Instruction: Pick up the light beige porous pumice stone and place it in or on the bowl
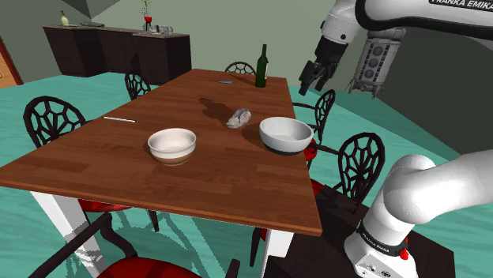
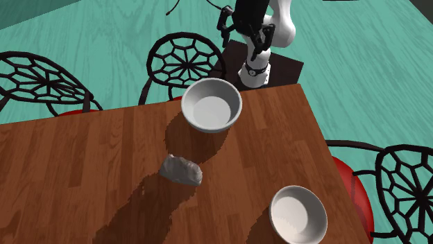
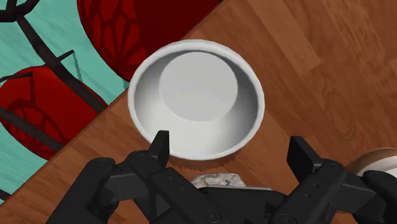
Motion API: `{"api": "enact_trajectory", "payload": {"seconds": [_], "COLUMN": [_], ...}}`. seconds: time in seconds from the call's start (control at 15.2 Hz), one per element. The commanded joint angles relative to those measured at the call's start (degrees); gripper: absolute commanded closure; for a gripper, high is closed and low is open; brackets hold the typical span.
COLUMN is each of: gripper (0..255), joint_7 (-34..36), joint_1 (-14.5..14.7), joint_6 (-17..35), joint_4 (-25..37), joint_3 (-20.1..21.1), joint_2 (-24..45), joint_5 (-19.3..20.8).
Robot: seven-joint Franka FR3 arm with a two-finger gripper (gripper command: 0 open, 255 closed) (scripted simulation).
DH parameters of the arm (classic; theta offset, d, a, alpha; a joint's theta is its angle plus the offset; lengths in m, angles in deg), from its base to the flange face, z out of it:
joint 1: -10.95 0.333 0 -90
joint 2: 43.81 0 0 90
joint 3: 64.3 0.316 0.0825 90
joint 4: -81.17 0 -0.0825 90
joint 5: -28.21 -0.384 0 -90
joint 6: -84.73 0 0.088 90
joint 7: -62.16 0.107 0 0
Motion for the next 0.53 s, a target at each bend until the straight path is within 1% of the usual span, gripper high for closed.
{"api": "enact_trajectory", "payload": {"seconds": [0.0, 0.46], "gripper": [0, 0], "joint_7": [0.0, 18.2], "joint_1": [0.0, -4.8], "joint_6": [0.0, 8.0], "joint_4": [0.0, 4.6], "joint_3": [0.0, 6.2], "joint_2": [0.0, 14.0], "joint_5": [0.0, -2.2]}}
